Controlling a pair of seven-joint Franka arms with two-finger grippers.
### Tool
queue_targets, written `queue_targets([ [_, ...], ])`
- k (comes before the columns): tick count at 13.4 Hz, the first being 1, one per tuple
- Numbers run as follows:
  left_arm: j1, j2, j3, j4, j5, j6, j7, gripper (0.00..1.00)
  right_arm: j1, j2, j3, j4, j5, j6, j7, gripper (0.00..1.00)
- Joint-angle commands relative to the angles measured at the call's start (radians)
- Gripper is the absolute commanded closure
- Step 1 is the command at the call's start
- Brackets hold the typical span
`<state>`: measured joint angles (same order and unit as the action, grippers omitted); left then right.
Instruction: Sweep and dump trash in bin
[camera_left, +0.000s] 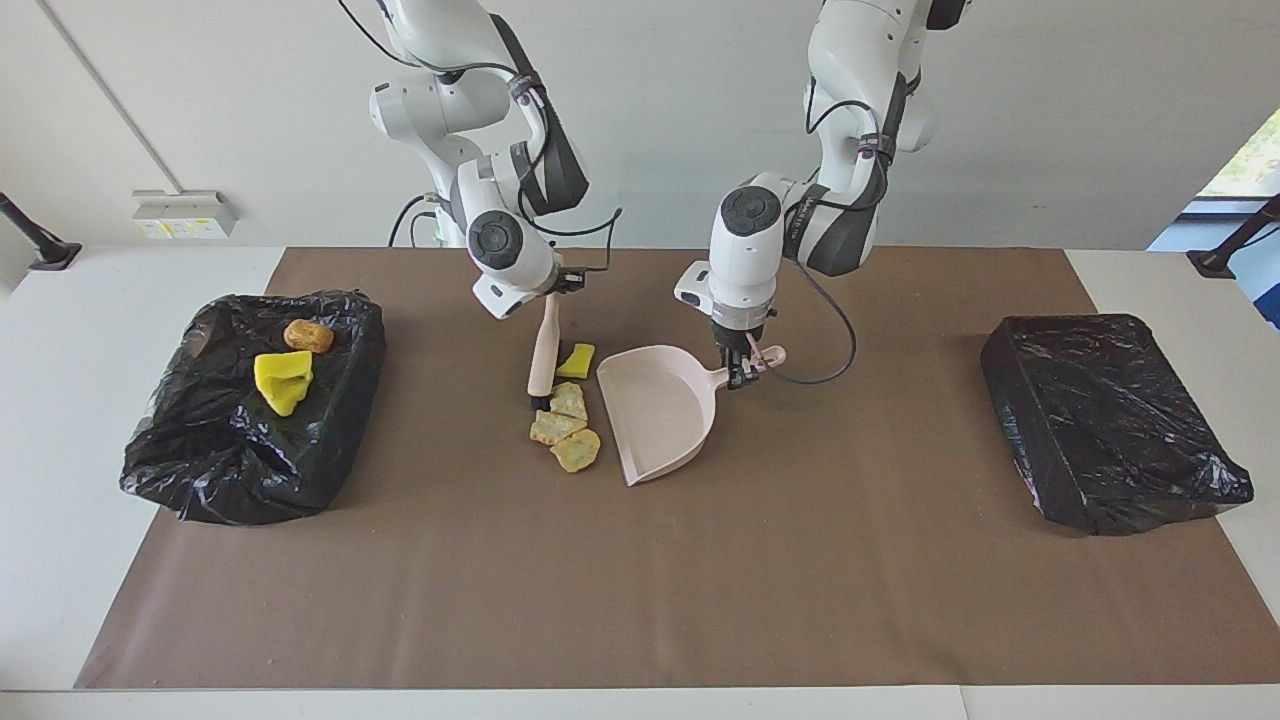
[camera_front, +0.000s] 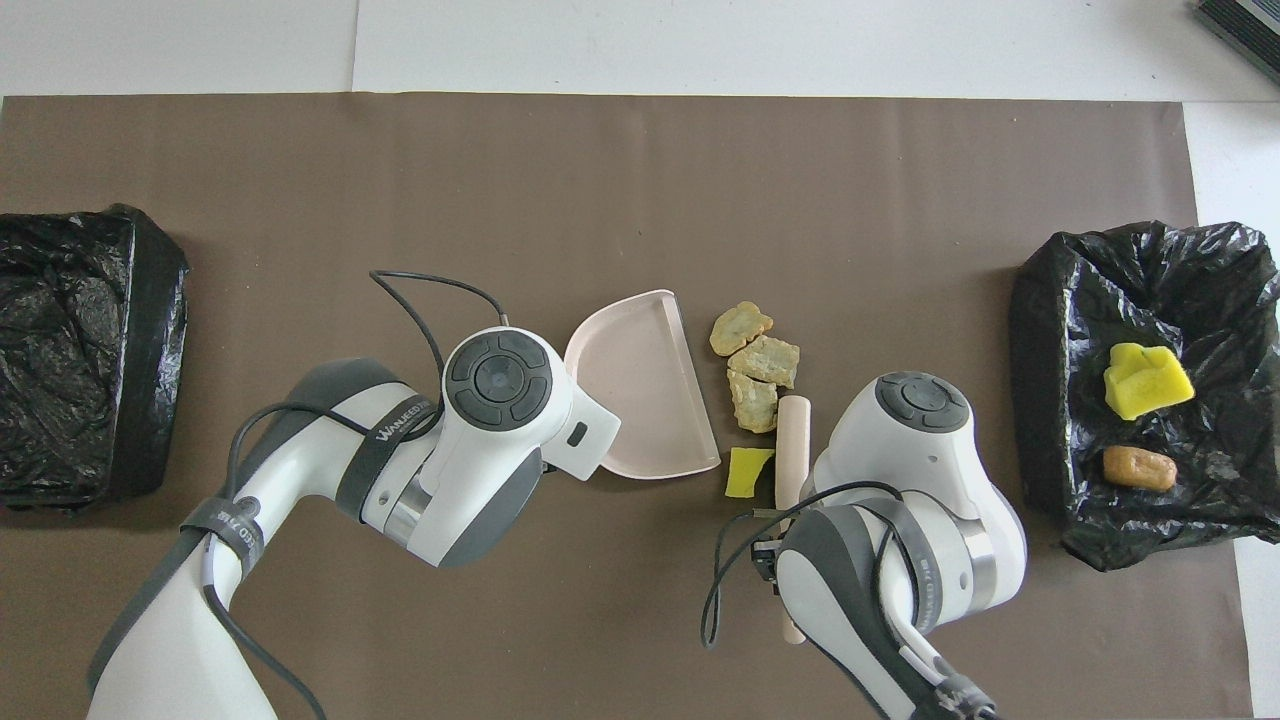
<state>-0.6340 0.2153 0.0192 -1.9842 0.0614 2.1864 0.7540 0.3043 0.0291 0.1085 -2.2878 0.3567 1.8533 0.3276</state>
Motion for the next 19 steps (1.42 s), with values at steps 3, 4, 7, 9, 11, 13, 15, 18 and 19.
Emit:
queue_targets([
  [3,0.008,-0.031,-0.004,-0.045,0.014,0.027,0.008,1.0,0.038,0.081,0.0,0.131,0.169,0.015,-0.079,1.0],
  [4,0.008,-0.033,-0.004,-0.045,0.014,0.02,0.011,1.0,0.036,0.095,-0.001,0.157,0.235,0.008,-0.126,1.0],
  [7,0.008,-0.033,-0.004,-0.047,0.015,0.018,0.03,1.0,0.003,0.1,-0.009,0.247,0.28,-0.09,-0.18,1.0],
  [9,0.01,-0.033,-0.004,-0.047,0.015,0.019,0.03,1.0,-0.062,0.089,-0.012,0.329,0.192,-0.233,-0.179,1.0],
  [11,0.01,-0.033,-0.004,-0.047,0.015,0.021,0.03,1.0,-0.117,0.095,-0.006,0.398,0.019,-0.319,-0.199,1.0],
  [13,0.011,-0.037,-0.002,-0.048,0.015,0.007,0.04,1.0,-0.114,0.1,-0.006,0.399,-0.164,-0.287,-0.274,1.0],
  [15,0.017,-0.039,-0.002,-0.051,0.015,0.006,0.059,1.0,-0.116,0.11,-0.006,0.406,-0.261,-0.257,-0.283,1.0],
  [18,0.017,-0.039,-0.002,-0.053,0.015,0.004,0.038,1.0,-0.11,0.213,-0.004,0.441,-0.399,-0.191,-0.283,1.0],
  [19,0.017,-0.04,-0.002,-0.056,0.015,0.003,0.034,1.0,-0.094,0.236,-0.003,0.442,-0.41,-0.175,-0.282,1.0],
])
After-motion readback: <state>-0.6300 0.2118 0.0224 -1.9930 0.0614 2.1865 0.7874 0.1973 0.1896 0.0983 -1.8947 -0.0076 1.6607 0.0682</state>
